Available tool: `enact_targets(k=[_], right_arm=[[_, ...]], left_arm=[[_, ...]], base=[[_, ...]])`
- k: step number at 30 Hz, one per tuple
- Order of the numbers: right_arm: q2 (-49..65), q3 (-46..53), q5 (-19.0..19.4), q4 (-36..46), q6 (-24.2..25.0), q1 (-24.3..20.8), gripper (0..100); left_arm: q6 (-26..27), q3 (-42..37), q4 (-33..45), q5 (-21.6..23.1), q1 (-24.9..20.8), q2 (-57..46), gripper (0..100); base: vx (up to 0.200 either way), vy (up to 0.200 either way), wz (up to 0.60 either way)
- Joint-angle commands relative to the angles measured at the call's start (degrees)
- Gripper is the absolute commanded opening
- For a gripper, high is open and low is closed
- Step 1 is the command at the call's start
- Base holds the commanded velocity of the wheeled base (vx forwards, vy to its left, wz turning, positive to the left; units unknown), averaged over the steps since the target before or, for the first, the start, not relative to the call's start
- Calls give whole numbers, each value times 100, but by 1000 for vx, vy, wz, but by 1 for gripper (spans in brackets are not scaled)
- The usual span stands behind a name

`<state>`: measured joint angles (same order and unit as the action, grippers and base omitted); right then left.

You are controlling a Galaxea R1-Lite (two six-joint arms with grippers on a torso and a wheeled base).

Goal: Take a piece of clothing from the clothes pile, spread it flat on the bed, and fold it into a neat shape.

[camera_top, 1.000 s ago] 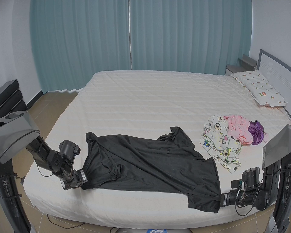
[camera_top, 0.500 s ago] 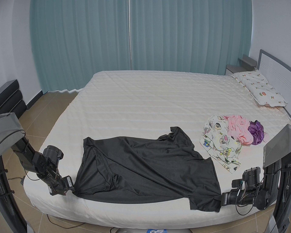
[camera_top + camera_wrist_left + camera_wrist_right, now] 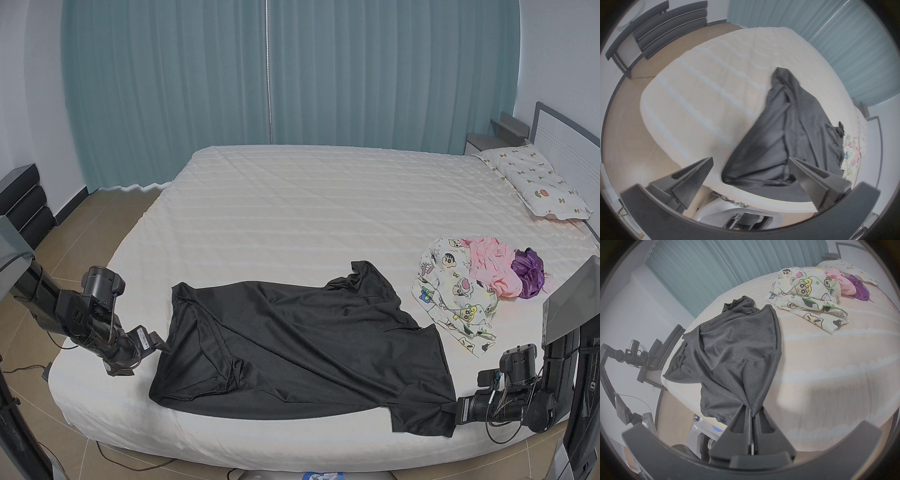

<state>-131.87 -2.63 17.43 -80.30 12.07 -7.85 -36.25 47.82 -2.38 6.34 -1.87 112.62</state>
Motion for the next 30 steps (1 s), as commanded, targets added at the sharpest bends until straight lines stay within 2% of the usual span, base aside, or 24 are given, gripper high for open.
enact_targets(k=[1,7,13,22,28,29,30], right_arm=[[-15,8,6,-3,6,-32,0],[-15,17,6,-3,6,-41,0],[-15,35,6,-3,-3,-59,0],[-41,44,6,-21,-3,-85,0],[-59,44,6,-38,-3,-94,0],[-59,44,6,-38,-3,-94,0],[-59,44,6,-38,-3,-94,0]], left_arm=[[-470,597,-26,-19,-666,410,100],[-655,1177,18,-291,-1272,1052,100],[-664,1598,18,-906,-1817,1702,100],[-664,1915,27,-942,-2028,2001,100],[-628,1932,53,-1144,-2020,2177,100],[-628,1941,80,-1152,-2020,2203,0],[-628,1941,88,-1152,-2020,2203,0]], base=[[0,0,0],[0,0,0],[0,0,0],[0,0,0],[0,0,0],[0,0,0],[0,0,0]])
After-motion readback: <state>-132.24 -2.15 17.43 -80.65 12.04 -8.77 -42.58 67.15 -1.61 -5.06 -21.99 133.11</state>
